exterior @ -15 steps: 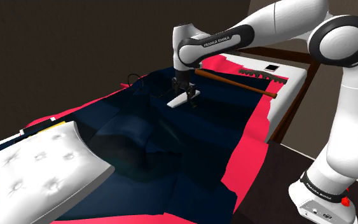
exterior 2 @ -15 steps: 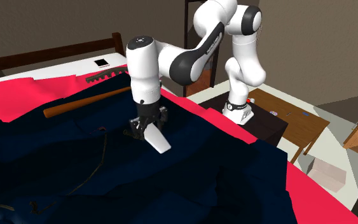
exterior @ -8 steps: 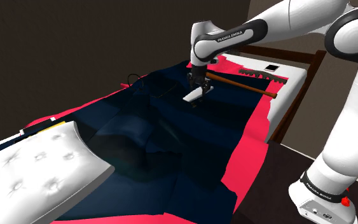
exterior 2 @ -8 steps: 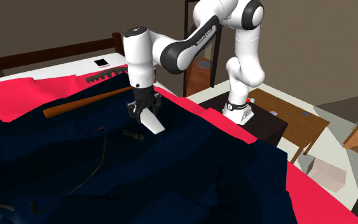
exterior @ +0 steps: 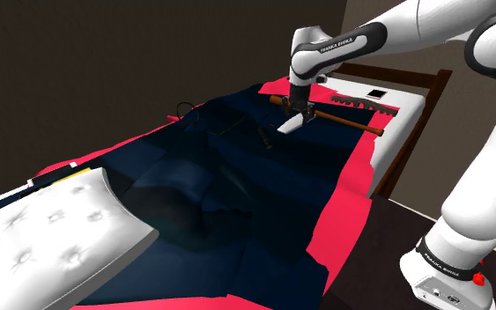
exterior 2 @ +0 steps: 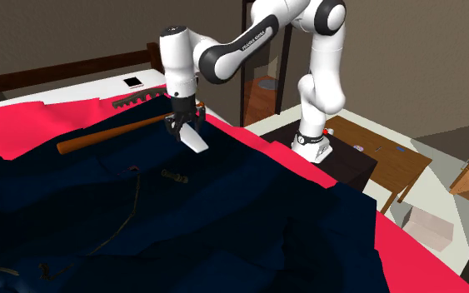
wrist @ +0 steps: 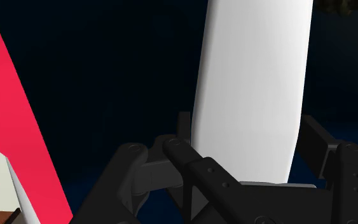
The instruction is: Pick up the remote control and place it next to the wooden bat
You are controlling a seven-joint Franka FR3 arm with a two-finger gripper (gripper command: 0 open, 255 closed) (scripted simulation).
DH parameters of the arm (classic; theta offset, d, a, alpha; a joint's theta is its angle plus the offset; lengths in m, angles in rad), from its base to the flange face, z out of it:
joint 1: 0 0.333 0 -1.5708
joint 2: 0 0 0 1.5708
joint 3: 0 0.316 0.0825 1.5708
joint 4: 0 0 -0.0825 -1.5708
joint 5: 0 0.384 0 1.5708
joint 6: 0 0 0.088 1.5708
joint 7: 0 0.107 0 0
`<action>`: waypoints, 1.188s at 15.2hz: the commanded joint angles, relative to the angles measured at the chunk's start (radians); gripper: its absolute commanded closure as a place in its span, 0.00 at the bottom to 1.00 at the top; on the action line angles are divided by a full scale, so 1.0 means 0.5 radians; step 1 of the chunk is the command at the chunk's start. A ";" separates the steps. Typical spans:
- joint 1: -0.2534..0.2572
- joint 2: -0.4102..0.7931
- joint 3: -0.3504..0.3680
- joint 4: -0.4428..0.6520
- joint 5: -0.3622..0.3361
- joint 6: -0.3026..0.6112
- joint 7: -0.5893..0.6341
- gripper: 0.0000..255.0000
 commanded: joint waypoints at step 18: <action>-0.482 0.126 -0.381 0.161 0.056 -0.027 -0.887 1.00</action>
